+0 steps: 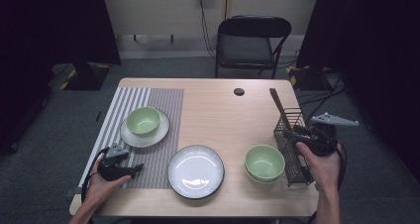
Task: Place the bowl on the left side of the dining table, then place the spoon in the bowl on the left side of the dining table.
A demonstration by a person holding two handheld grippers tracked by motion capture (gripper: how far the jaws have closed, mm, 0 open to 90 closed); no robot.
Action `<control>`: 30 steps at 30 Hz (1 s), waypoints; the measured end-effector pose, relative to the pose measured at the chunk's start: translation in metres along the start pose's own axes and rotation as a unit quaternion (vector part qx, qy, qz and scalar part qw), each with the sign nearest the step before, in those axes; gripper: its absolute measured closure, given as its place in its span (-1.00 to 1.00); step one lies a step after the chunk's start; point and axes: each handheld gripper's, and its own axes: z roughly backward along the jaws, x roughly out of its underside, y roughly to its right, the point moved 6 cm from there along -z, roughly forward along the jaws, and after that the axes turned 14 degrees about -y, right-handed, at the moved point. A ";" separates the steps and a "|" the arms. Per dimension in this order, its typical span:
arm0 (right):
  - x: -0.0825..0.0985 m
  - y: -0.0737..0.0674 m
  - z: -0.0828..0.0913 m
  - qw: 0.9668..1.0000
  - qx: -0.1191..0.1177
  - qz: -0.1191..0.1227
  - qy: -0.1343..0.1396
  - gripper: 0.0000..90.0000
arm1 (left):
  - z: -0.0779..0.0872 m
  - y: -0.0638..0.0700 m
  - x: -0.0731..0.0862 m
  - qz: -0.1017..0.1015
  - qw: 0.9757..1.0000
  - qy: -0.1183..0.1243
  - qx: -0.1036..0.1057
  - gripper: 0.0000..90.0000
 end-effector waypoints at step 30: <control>0.004 0.009 -0.003 0.999 0.013 0.000 -0.033 0.61 | -0.001 0.000 0.001 0.005 1.000 0.008 -0.007 -0.62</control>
